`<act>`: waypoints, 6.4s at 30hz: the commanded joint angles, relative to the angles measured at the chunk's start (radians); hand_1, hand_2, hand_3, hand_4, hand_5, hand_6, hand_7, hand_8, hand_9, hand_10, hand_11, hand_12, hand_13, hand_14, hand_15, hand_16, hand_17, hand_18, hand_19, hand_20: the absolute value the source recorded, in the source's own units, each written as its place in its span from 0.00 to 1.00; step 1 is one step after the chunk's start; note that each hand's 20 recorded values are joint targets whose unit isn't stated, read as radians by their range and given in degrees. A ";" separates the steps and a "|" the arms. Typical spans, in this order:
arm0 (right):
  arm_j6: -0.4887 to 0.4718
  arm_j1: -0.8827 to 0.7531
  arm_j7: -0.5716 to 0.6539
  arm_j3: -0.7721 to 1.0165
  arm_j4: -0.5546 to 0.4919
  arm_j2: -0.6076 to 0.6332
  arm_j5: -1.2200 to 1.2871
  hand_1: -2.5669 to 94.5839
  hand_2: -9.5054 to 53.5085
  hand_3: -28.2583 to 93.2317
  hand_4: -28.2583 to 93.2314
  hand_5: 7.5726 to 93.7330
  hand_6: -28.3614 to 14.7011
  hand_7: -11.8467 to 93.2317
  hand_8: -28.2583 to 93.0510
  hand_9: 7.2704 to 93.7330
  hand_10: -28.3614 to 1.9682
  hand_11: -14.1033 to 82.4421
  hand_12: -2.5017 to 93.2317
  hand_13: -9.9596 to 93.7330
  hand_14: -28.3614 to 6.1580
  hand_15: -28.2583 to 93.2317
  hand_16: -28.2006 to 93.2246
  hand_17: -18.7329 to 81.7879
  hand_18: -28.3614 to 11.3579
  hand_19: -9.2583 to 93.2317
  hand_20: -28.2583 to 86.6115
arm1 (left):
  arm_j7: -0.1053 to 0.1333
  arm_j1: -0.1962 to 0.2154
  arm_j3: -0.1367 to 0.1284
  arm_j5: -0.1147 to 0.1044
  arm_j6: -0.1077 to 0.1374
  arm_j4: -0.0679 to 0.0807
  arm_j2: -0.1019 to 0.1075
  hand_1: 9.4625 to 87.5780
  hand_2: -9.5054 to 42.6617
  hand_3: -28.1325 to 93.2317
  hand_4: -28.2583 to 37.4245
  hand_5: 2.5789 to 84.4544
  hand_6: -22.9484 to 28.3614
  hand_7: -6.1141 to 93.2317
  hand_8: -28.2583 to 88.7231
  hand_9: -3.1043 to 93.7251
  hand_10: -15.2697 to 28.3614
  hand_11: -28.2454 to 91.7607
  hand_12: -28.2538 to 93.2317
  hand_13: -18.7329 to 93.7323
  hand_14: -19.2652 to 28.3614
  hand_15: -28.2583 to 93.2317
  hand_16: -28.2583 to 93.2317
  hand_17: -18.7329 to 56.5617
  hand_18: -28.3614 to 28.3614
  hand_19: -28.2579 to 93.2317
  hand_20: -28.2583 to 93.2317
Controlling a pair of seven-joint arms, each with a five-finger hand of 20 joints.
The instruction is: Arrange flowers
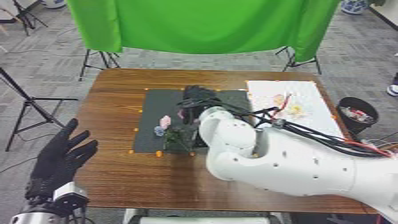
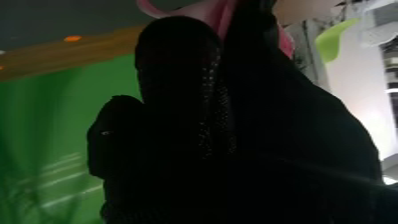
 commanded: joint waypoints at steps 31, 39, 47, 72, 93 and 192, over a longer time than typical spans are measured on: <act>0.022 0.077 0.047 -0.142 0.151 -0.171 -0.055 0.63 0.00 0.83 0.01 0.78 0.59 0.31 0.29 0.94 0.60 0.22 0.35 0.93 0.69 0.67 0.38 0.78 0.41 1.00 0.47 | -0.183 -0.147 0.014 0.132 -0.112 0.031 -0.110 0.27 0.32 0.75 0.13 0.34 0.58 0.14 0.18 0.30 0.77 0.43 0.33 0.34 0.99 0.70 0.13 0.17 1.00 0.71 0.17; -0.015 0.058 0.049 -0.127 0.156 -0.177 -0.043 0.61 0.00 0.82 0.01 0.75 0.57 0.31 0.28 0.91 0.56 0.24 0.34 0.92 0.68 0.68 0.37 0.78 0.43 1.00 0.45 | -0.199 -0.156 0.012 0.147 -0.124 0.032 -0.129 0.27 0.32 0.75 0.13 0.34 0.58 0.14 0.18 0.29 0.77 0.43 0.33 0.34 0.99 0.70 0.13 0.17 1.00 0.71 0.17; -0.038 0.067 0.064 -0.145 0.169 -0.179 -0.050 0.60 0.00 0.81 0.02 0.74 0.55 0.30 0.28 0.88 0.54 0.27 0.32 0.91 0.67 0.69 0.36 0.78 0.42 1.00 0.45 | -0.215 -0.164 0.011 0.161 -0.137 0.035 -0.146 0.27 0.32 0.76 0.13 0.34 0.58 0.14 0.18 0.30 0.77 0.43 0.33 0.34 0.99 0.70 0.13 0.17 1.00 0.71 0.17; -0.126 0.063 0.069 -0.086 0.109 -0.150 -0.027 0.49 0.00 0.85 0.04 0.65 0.52 0.27 0.15 0.77 0.38 0.41 0.21 0.86 0.57 0.74 0.35 0.76 0.39 1.00 0.43 | -0.170 -0.110 0.008 0.138 -0.108 0.022 -0.131 0.27 0.31 0.76 0.14 0.34 0.58 0.14 0.18 0.30 0.77 0.43 0.33 0.34 0.99 0.71 0.13 0.17 1.00 0.71 0.17; -0.123 0.128 -0.029 0.096 0.046 0.287 0.175 0.40 0.07 0.85 0.05 0.51 0.46 0.22 0.16 0.57 0.23 0.31 0.18 0.76 0.45 0.76 0.33 0.69 0.33 1.00 0.38 | 0.061 -0.006 0.019 -0.018 -0.009 0.002 0.055 0.27 0.31 0.75 0.13 0.34 0.58 0.14 0.18 0.30 0.77 0.43 0.33 0.34 0.99 0.70 0.13 0.17 1.00 0.71 0.17; 0.025 0.047 0.044 0.007 0.254 0.363 0.135 0.63 0.00 0.81 0.00 0.82 0.72 0.33 0.26 0.96 0.72 0.20 0.33 0.91 0.72 0.68 0.37 0.74 0.42 1.00 0.39 | -0.113 -0.093 -0.003 0.125 -0.120 0.023 -0.136 0.23 0.31 0.73 0.09 0.35 0.58 0.13 0.18 0.32 0.78 0.43 0.33 0.35 0.99 0.70 0.14 0.16 1.00 0.68 0.24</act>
